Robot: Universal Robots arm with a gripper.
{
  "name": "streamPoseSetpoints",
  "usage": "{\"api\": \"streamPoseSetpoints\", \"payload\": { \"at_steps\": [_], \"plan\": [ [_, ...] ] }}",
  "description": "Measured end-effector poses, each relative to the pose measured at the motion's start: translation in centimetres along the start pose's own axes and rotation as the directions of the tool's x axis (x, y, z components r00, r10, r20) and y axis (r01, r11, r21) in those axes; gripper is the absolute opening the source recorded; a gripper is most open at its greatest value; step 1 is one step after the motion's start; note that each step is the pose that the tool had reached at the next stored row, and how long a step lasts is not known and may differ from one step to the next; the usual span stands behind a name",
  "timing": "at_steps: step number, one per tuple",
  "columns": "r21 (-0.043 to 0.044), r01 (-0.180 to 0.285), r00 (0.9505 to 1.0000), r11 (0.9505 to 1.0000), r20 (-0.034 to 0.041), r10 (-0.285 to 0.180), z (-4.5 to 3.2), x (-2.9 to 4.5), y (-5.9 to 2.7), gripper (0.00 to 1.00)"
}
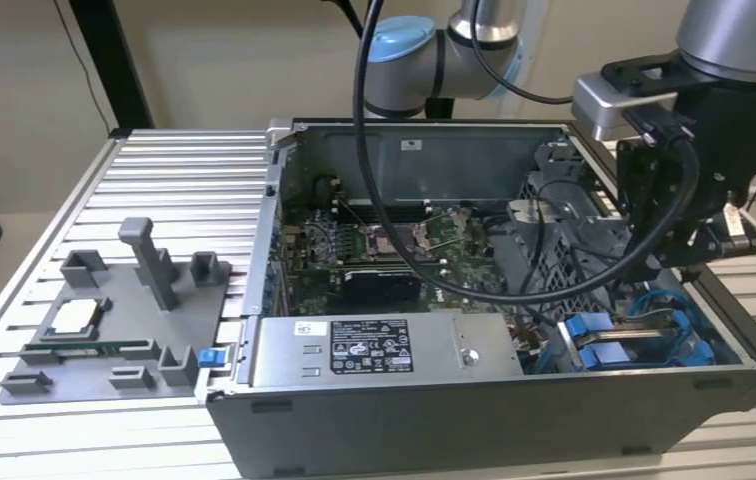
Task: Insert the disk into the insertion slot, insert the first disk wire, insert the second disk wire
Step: 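Insert the first disk wire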
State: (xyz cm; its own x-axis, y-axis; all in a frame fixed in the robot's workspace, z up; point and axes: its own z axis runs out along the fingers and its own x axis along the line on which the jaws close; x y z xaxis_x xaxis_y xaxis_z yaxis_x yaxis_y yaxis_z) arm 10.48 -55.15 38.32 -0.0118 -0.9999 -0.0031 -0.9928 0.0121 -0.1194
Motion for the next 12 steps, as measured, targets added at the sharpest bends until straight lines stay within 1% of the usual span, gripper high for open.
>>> {"api": "streamPoseSetpoints", "payload": {
  "at_steps": [7,12],
  "plan": [
    [0.0000,0.000,1.0000,1.0000,0.0000,0.000,0.02,0.06,-0.01,0.00],
    [-0.0001,0.000,1.0000,1.0000,-0.0002,0.000,0.10,0.13,-0.19,0.00]
  ]
}}
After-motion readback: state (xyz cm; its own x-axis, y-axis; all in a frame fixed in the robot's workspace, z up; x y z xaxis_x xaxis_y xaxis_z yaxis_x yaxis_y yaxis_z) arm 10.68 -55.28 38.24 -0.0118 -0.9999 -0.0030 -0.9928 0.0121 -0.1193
